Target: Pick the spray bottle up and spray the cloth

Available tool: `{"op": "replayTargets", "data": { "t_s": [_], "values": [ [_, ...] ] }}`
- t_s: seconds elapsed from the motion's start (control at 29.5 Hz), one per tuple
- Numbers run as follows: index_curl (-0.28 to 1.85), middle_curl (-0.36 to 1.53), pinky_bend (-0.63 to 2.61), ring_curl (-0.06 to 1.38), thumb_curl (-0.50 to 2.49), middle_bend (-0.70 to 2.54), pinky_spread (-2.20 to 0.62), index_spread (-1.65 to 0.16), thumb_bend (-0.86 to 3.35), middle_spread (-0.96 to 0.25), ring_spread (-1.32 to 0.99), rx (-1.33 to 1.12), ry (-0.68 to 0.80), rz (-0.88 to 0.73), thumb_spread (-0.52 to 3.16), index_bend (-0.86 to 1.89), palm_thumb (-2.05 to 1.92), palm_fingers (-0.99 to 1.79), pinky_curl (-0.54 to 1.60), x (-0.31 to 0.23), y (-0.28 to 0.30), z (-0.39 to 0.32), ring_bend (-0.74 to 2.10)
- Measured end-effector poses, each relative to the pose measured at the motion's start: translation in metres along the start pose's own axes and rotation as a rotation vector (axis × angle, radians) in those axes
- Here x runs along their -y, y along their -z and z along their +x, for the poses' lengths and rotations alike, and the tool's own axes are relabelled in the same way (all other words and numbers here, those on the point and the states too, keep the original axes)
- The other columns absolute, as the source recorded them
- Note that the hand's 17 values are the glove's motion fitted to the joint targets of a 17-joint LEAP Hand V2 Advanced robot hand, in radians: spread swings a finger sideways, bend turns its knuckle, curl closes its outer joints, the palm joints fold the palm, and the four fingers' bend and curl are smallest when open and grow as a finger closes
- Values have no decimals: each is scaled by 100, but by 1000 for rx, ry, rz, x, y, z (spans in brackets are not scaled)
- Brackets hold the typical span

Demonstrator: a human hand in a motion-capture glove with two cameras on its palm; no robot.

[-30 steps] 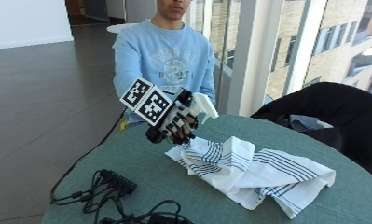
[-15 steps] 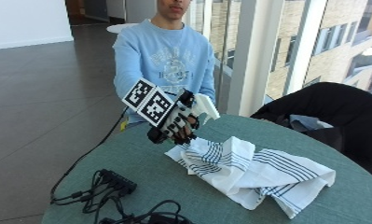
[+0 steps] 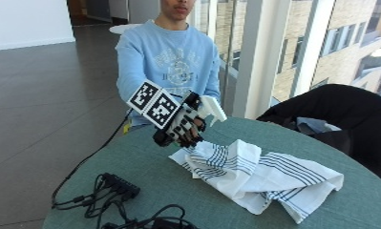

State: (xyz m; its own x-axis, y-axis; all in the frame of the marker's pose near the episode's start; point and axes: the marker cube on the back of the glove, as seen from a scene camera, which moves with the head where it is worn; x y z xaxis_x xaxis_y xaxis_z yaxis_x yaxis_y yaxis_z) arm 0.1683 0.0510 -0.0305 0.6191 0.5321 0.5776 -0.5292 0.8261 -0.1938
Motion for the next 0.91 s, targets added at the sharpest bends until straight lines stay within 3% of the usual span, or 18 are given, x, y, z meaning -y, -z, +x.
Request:
{"op": "replayTargets", "data": {
  "t_s": [0.64,0.91],
  "values": [
    [42,46,33,40,72,26,7,-23,-3,-6,-4,23,14,-3,51,15,93,119,37,-1,-7,-13,65],
    [42,46,34,39,72,24,7,-23,-3,-6,-4,122,111,45,51,15,93,118,37,-1,-25,-49,65]
  ]
}}
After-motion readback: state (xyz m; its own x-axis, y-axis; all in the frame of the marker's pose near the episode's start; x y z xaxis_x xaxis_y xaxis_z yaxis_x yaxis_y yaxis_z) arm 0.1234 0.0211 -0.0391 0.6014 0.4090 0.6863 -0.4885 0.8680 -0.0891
